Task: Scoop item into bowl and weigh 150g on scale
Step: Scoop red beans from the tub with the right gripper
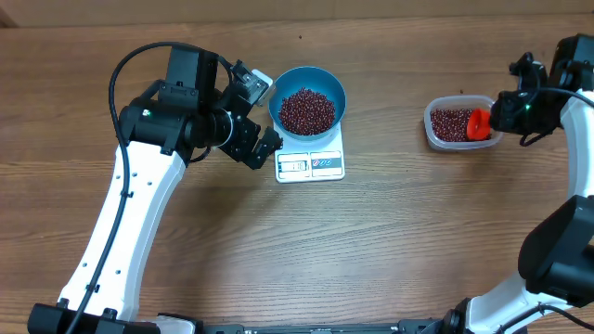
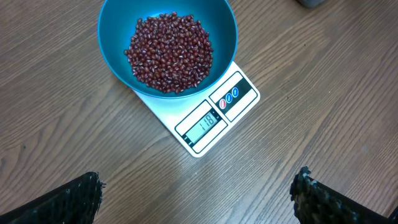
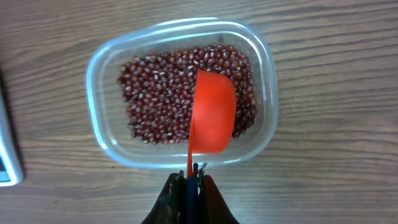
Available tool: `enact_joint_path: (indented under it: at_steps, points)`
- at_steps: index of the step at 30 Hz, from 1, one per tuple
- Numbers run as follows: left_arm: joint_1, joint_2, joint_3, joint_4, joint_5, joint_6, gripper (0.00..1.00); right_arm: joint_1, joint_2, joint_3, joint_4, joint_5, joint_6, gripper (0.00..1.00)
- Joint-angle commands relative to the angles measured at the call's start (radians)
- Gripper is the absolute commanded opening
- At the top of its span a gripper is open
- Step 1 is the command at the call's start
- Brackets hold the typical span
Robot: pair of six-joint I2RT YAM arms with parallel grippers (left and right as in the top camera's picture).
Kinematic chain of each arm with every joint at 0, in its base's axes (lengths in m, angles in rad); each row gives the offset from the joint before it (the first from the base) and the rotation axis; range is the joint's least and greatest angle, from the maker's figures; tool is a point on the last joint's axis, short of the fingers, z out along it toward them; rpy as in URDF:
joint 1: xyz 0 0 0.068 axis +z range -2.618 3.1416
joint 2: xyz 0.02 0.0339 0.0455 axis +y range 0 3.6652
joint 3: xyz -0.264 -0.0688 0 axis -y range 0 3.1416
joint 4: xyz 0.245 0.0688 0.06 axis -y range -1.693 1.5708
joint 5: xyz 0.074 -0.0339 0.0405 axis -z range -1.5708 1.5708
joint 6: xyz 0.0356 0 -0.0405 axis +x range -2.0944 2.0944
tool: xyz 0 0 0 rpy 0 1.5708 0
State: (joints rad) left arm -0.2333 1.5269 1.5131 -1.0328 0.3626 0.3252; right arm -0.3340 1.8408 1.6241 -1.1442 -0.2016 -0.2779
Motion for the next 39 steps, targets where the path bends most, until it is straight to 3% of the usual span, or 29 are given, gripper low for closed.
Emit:
enact_joint_path:
  at_steps: [1, 15, 39]
  points:
    - [0.004, -0.022, -0.005, -0.003, -0.007, 0.019, 1.00, -0.002, -0.029, -0.048, 0.053, 0.018, -0.010, 0.04]
    - [0.004, -0.022, -0.005, -0.003, -0.007, 0.019, 1.00, -0.001, -0.024, -0.129, 0.180, 0.016, 0.046, 0.04]
    - [0.004, -0.022, -0.005, -0.003, -0.007, 0.019, 0.99, 0.091, -0.010, -0.134, 0.125, -0.040, 0.045, 0.04]
